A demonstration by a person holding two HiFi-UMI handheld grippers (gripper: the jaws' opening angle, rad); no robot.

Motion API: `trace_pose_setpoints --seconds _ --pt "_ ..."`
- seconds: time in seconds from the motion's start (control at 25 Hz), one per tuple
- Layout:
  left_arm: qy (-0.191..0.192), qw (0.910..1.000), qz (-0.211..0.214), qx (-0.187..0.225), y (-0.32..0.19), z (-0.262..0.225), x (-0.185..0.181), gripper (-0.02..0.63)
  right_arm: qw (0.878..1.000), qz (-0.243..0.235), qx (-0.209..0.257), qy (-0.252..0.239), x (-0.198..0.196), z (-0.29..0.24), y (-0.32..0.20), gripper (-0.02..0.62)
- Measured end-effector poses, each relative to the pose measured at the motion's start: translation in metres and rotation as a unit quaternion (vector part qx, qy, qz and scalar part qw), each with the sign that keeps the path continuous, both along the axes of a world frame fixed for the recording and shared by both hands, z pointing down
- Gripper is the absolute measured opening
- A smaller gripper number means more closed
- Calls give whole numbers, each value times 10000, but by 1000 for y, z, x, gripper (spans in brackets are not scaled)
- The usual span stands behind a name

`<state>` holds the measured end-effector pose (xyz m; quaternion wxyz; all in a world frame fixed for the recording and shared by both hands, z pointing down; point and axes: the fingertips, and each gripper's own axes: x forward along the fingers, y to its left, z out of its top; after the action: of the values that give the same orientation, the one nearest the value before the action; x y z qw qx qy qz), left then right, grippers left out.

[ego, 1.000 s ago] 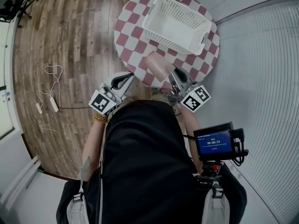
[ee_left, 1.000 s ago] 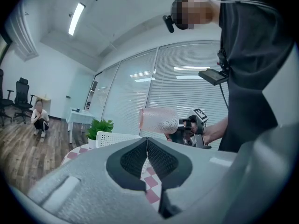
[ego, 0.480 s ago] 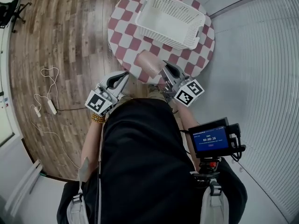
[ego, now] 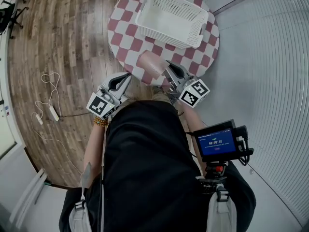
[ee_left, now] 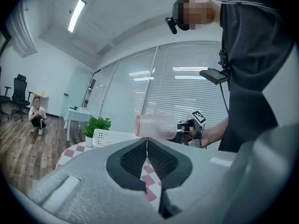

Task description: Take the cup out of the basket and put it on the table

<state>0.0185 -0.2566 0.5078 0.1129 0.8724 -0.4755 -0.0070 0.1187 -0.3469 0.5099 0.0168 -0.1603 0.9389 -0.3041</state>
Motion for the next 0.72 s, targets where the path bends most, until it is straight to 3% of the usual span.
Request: trace_pose_setpoints --seconds 0.24,0.48,0.72 --pt "-23 10000 43 34 -5 0 1 5 9998 -13 172 88 0 1 3 23" --pt "-83 9999 51 77 -11 -4 6 5 9892 237 1247 729 -3 -6 3 23" --pt "-211 9992 -116 329 -15 -16 11 5 9780 504 1840 848 -8 -25 -2 23"
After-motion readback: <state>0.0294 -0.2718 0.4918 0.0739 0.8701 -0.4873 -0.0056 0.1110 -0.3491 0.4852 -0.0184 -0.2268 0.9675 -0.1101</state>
